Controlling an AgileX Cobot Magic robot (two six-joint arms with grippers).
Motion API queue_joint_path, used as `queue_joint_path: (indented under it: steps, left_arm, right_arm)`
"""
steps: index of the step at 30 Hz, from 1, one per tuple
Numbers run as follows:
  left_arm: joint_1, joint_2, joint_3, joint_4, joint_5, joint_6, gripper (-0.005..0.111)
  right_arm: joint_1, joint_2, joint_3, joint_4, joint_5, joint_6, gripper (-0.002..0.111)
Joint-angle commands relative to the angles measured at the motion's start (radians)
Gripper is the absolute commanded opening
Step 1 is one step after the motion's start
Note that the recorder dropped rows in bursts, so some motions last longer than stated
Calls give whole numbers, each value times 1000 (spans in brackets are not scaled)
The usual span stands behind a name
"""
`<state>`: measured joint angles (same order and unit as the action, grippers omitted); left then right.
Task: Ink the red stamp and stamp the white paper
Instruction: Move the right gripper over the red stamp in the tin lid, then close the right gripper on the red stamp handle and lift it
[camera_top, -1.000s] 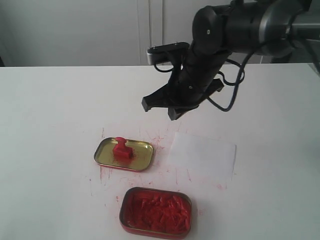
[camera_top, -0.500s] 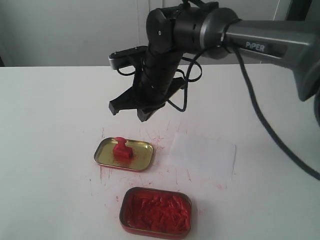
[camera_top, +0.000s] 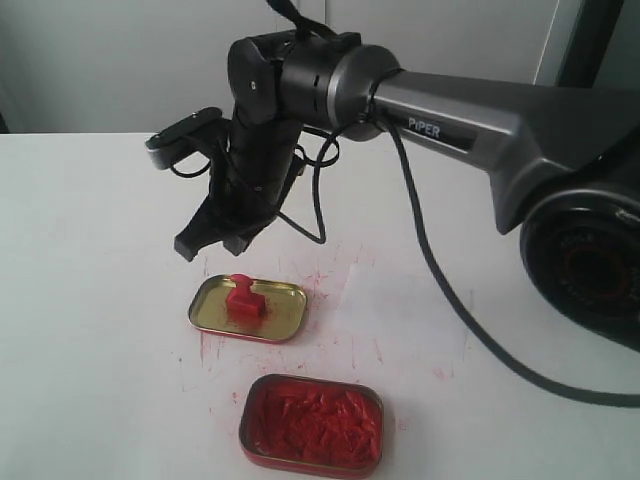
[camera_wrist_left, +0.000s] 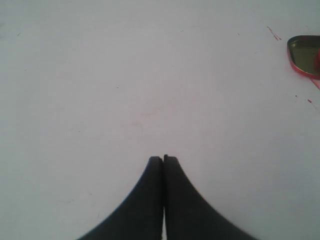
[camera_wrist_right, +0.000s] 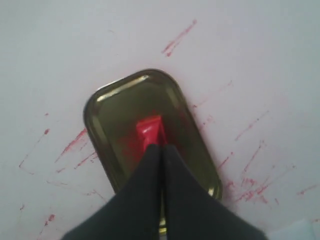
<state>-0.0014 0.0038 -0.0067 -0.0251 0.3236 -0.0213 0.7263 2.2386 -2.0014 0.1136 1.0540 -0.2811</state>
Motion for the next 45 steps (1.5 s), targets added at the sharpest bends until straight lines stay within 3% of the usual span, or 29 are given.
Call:
queue_joint_path:
  steps: [1,5,12,15,45]
  left_arm:
    - [1,-4,7,1,9,-1,0]
    - [1,-4,7,1,9,-1,0]
    - [1,-4,7,1,9,-1,0]
    - [1,-4,7,1,9,-1,0]
    - [1,-4,7,1,9,-1,0]
  right_arm:
    - [21,19,-22,9,-4,-153,0]
    - [30,34,-22,-9,-4,-239,3]
    - [30,36,-22,-54,11,-266,32]
    - [30,44,-22,-54,13,-266,38]
    - [30,124,-22,-114,-15,-233,38]
